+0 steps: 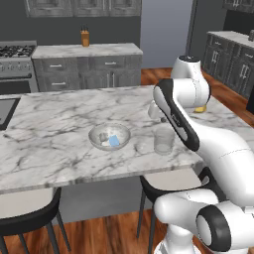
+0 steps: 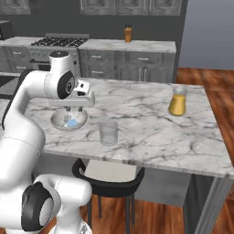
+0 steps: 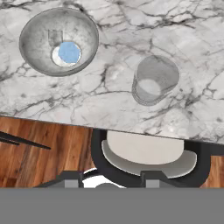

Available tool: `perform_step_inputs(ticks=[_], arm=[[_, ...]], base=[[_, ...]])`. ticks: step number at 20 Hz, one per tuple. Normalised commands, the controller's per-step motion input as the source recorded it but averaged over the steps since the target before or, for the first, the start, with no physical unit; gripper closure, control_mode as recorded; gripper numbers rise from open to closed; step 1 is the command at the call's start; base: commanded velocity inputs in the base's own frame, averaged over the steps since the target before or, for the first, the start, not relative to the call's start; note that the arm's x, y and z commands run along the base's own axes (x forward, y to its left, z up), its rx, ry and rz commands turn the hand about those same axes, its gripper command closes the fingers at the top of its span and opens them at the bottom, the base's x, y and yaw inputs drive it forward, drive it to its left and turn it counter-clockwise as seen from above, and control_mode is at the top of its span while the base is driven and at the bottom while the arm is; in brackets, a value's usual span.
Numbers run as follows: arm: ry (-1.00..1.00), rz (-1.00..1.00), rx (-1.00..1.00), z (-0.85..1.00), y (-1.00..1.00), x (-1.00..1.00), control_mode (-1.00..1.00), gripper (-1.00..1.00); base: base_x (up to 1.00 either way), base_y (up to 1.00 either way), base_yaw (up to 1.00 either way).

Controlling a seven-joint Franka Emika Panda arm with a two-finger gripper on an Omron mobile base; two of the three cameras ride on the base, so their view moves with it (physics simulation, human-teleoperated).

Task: There are two ice cubes in the ice bowl. Place both ice cubes in the glass cup.

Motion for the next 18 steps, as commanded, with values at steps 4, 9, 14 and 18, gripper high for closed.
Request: perform_step_inputs(ticks=[4, 9, 14, 18], arm=[[0.00, 0.00, 0.02, 0.00, -0.04, -0.01, -1.00, -1.00], [0.00, -0.01, 0.09, -0.17, 0.56, 0.03, -1.00, -1.00], [0.00, -0.03, 0.16, -0.23, 1.00, 0.19, -1.00, -1.00], [0.00, -0.02, -0.05, -0.22, 0.78, 0.35, -1.00, -1.00]], base=[[0.00, 0.00, 0.00], [0.00, 0.00, 0.00], [0.00, 0.00, 0.00], [0.00, 0.00, 0.00]])
